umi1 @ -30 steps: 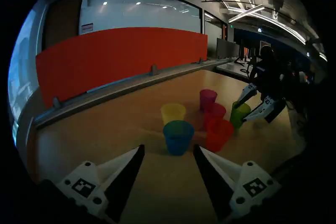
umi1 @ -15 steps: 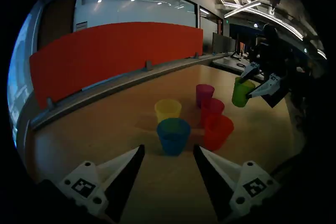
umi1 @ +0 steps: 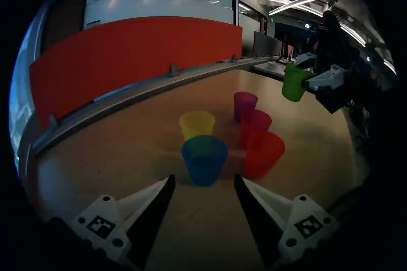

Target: Pour water

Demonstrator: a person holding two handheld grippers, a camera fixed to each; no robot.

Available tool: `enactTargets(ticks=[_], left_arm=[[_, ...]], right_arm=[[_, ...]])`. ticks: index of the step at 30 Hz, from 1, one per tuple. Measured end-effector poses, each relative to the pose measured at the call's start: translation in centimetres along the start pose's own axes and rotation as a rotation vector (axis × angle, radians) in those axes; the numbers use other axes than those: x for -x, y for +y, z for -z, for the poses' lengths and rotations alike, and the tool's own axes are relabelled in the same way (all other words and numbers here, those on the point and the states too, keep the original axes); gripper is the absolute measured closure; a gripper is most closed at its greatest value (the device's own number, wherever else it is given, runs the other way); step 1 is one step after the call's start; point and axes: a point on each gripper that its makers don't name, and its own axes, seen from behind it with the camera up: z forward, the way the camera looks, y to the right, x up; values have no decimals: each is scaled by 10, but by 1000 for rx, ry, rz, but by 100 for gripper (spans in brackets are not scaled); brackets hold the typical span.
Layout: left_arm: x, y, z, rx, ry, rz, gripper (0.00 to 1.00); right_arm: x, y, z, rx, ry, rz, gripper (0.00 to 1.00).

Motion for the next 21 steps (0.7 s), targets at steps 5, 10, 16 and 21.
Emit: enactTargets(ticks=[5,10,16,21], left_arm=[[3,3,-8,6,-9,-6,14],[5,3,-15,10,-17,0,14],[8,2,-25,13,-26,5,15],[9,2,-31,15,-35,1,14]], right_arm=[[-11,0,2,1,35,5,9],[-23,2,5,7,77,7,9],[-37,4,10,13,133,-3,9],[-45,7,15,16,165,-10,9]])
